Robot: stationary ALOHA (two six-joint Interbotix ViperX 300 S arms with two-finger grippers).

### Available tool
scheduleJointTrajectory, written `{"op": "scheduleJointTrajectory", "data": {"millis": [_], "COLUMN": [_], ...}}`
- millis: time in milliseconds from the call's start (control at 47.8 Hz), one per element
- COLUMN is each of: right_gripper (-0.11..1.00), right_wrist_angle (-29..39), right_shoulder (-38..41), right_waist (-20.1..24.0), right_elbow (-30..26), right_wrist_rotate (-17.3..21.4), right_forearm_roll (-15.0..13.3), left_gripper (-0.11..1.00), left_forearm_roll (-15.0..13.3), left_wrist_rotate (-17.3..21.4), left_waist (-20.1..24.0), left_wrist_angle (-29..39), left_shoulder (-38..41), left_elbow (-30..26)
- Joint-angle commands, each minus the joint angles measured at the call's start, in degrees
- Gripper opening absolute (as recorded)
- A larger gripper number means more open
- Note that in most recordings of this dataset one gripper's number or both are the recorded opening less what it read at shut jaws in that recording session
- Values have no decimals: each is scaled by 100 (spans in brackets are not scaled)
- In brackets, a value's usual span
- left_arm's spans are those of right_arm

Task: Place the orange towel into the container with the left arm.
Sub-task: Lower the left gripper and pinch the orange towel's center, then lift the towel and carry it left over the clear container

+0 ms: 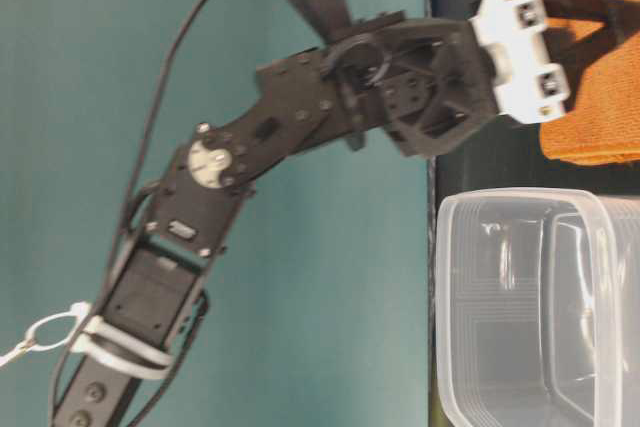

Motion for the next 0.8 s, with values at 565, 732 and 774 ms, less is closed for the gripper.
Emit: {"op": "scheduleJointTrajectory", "data": {"millis": [565, 732, 774], "right_gripper": [79, 79, 79], "right_wrist_angle": [-18, -18, -18], "right_shoulder": [-62, -193, -229], "right_waist": [18, 18, 9], "right_elbow": [-9, -9, -9], "right_wrist_rotate": [9, -9, -9], "right_forearm_roll": [18, 18, 26], "left_gripper": [6, 6, 6], "left_forearm_roll": [26, 18, 26], "left_wrist_rotate": [9, 0, 0], "left_waist": [-114, -105, -123], "left_wrist_angle": [70, 396, 563], "left_shoulder": [-246, -791, -949], "left_elbow": [-343, -729, -800]}}
